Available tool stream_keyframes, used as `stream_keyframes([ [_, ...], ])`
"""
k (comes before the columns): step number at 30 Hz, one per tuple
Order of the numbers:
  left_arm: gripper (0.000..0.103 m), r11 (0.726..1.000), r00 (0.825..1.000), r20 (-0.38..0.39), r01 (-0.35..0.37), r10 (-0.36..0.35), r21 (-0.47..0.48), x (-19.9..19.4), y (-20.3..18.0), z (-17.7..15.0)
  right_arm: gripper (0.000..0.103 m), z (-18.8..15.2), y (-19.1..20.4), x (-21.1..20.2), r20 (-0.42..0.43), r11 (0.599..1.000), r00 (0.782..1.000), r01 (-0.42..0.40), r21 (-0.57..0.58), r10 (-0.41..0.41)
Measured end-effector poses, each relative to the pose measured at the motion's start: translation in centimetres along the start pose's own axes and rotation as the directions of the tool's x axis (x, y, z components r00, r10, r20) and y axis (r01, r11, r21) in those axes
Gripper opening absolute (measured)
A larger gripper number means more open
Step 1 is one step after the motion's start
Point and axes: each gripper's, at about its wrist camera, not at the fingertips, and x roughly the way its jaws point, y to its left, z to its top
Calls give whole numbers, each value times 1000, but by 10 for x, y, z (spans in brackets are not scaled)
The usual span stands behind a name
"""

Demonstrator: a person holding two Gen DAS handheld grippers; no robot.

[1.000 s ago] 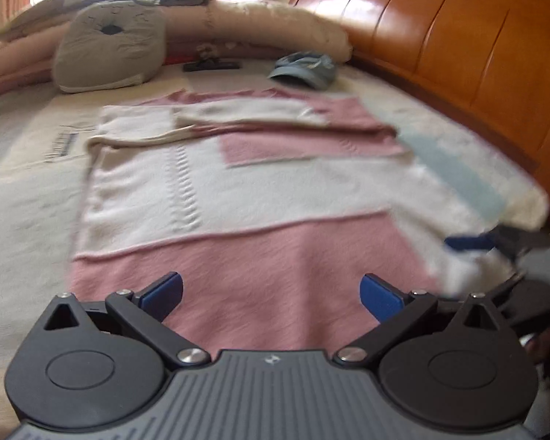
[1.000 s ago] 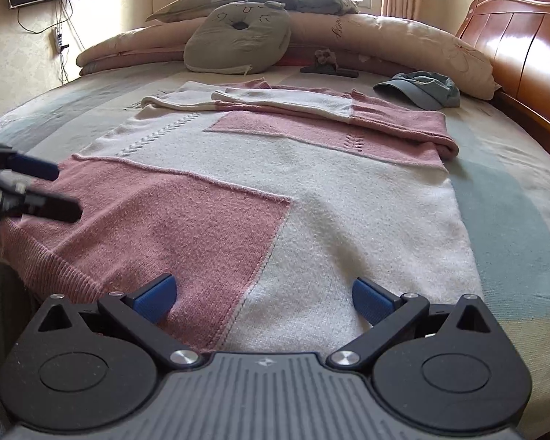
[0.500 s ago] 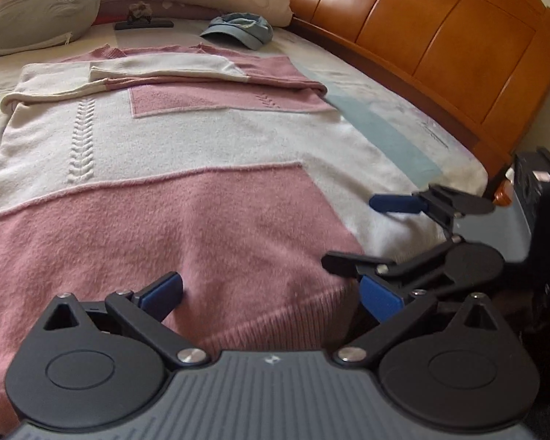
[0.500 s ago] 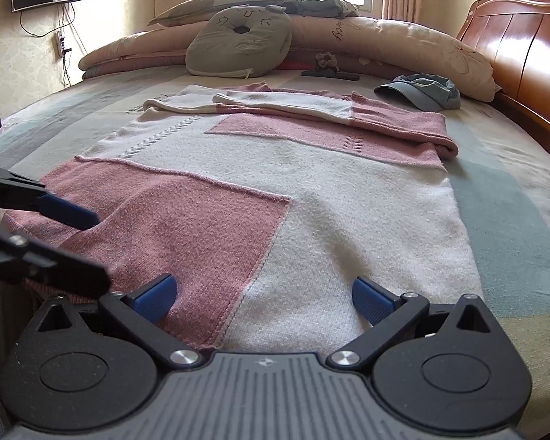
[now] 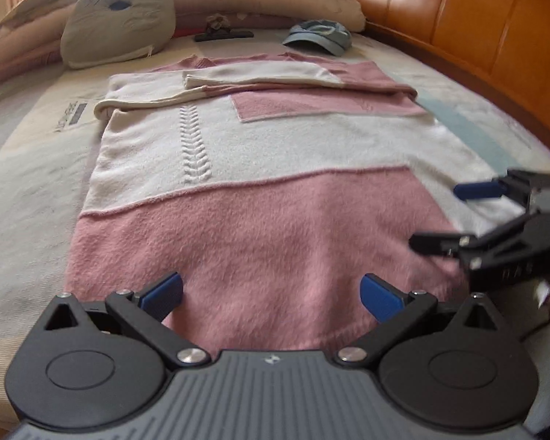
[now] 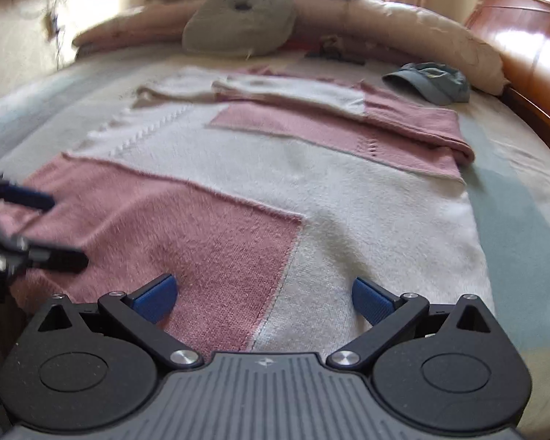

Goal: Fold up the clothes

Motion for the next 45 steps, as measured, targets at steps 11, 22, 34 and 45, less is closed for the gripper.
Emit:
stream_keyframes([
  [11, 102, 999, 1000, -17, -21, 22, 44, -7, -5, -5, 103, -4, -2, -6, -7, 1000, 1000, -2, 11, 2],
  [22, 102, 999, 1000, 2, -7, 6, 42, -18, -7, -3, 103, -4, -2, -13, -47, 1000, 999, 6, 12, -5],
  [34, 102, 1000, 999, 46, 17, -17, 15, -32, -11, 2, 103, -9, -36, -36, -26, 994, 999, 27, 108, -25],
  [45, 102, 999, 998, 51, 32, -30, -39, -32, -8, 5, 103, -16, -65, -56, 16, 984, 1000, 0, 178, -3],
])
